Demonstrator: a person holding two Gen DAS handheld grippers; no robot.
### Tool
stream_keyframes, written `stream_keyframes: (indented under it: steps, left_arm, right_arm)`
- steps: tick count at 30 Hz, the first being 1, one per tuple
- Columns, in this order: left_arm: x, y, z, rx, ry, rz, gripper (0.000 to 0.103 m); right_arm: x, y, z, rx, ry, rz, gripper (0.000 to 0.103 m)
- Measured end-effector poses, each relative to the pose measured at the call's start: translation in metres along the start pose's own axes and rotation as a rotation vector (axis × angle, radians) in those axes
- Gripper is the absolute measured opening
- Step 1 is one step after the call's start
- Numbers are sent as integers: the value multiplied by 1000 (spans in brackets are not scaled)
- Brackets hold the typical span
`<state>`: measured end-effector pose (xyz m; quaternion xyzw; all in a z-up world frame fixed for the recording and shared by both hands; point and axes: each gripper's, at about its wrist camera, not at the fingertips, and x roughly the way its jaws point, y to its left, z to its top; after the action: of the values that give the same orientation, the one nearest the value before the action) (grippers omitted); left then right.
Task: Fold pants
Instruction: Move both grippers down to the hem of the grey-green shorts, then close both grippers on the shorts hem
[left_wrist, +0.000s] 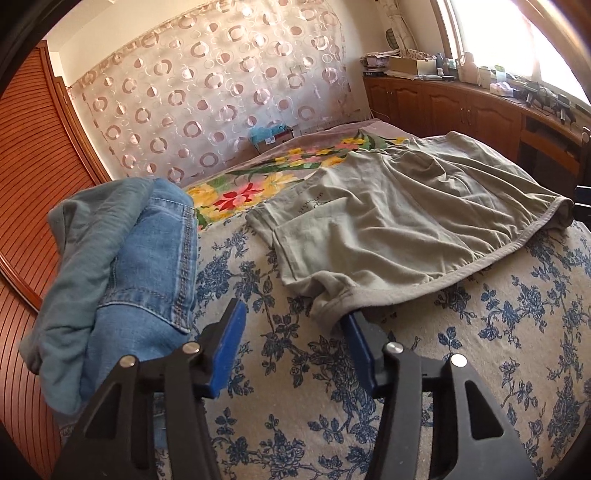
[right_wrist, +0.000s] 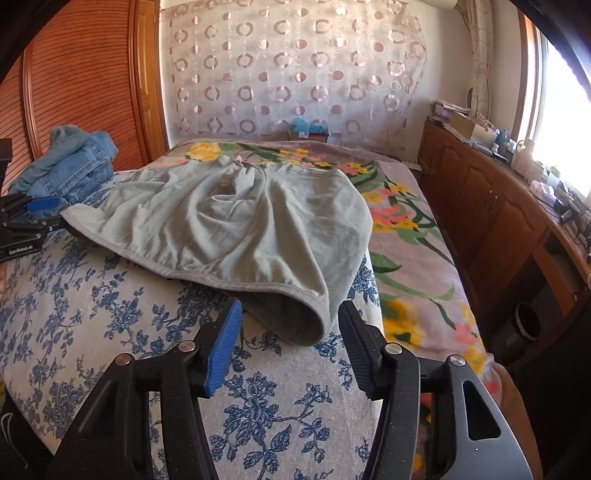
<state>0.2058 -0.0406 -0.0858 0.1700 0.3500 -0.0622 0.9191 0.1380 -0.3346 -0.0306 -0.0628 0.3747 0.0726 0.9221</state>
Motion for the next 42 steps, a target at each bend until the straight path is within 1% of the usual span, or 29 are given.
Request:
stream_keyframes:
  steps: [6,8,9,10,11,12,14,19,22,26,31,33,36,37,38,39,40,42]
  left_arm:
    - [-4,3,-8,-6,6,-6,53]
    - [-2,4,-10,-9,13,-11,53]
    - [-1,5,-12,-13,16,-14,53]
    - [0,6,-13,-18,19,-19,49]
    - [2,7,-13,-29,23,-28,45]
    - [2,9,-14,-38,23,-34,43]
    - [3,11,-15,-50,21,-54,33]
    - [2,11,-16,-61,22,-93,18]
    - [-3,11,-15,-67,11,-96,13]
    - [-17,15,-8,-79,-17,-104,8]
    - [-42,27,-1,-98,-54,-104,6]
    - [-56,34,-2,-109,-72,-89,3]
    - [-73,46,-8,-137,-83,-103,1]
    - [-76,47,-12,-145,-83,-117,1]
    - [-77,45,-15,-134,-75,-127,1]
    - [-76,43,-20,-123,-66,-118,1]
    - [-74,40,-22,-118,-58,-116,1]
    - [-68,39,-27,-130,-32,-142,2]
  right_arm:
    - [17,-10,2,-8,40,-43,42]
    - [22,-13,2,-5,56,-46,35]
    - [25,-14,1,-2,64,-51,33]
    - [26,-15,0,0,67,-51,28]
    - [26,-16,0,3,69,-50,25]
    - [26,-16,-1,5,71,-50,23]
    - [27,-17,-2,8,75,-45,17]
    - [27,-18,-1,8,70,-35,9]
    - [23,-18,2,6,46,-29,4]
    - [14,-18,10,7,14,-32,2]
    - [-5,-17,20,-2,-25,-22,2]
    - [-15,-16,21,-4,-40,-18,2]
    - [-26,-15,19,2,-46,14,2]
    - [-28,-12,17,-4,-45,24,1]
    - [-29,-8,15,-25,-41,14,1]
    - [-28,-5,13,-49,-37,-14,1]
    - [-25,-5,12,-49,-27,-21,1]
    - [-15,-11,10,-14,4,1,1]
